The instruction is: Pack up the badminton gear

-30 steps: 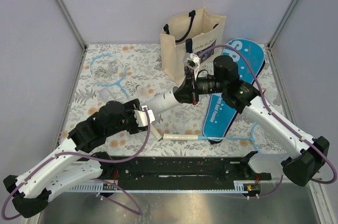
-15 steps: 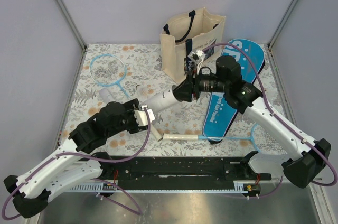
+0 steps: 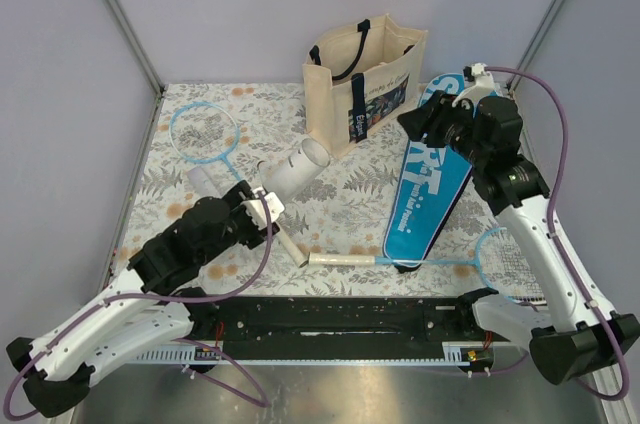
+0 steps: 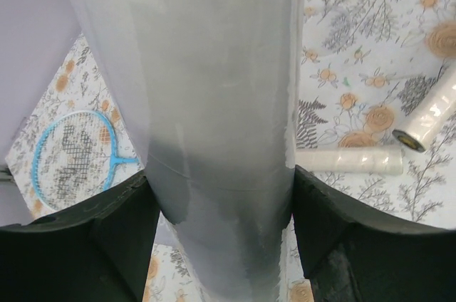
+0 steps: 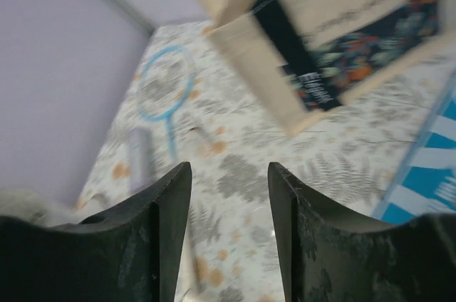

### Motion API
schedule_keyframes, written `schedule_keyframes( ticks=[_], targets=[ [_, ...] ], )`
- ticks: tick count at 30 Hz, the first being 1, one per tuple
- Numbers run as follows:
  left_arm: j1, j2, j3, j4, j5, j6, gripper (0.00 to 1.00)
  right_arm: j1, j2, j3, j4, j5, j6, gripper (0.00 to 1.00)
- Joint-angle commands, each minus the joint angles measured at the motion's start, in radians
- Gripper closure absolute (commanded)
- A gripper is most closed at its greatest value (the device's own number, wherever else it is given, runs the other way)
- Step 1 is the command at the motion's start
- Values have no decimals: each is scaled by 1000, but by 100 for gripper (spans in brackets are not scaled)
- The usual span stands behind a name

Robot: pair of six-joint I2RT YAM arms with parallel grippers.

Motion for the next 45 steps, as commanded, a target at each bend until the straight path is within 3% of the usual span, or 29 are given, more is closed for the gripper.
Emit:
schedule_keyframes(
  ticks=[1, 7, 11, 16, 19, 29, 45],
  targets=[
    [-2, -48, -4, 157, 3, -148, 53, -102, 57, 0, -84, 423, -84, 45],
    [-2, -131, -86, 237, 72, -162, 52, -234, 192, 18, -127, 652, -129, 43],
    [-2, -142, -98, 256, 87, -167, 52, -339, 231, -46, -94, 632, -48, 42],
    [-3, -129, -107, 274, 98, -168, 52, -416, 280, -113, -20, 672, -20, 26],
    [-2, -117, -104, 273, 95, -167, 52, -493, 306, -135, -1, 706, 3, 22],
    [-2, -36, -41, 214, 68, -176, 52, -656, 390, -209, 100, 560, 32, 19],
    [-3, 39, 31, 187, 37, -142, 52, -771, 543, -221, 201, 327, 28, 19]
  ],
)
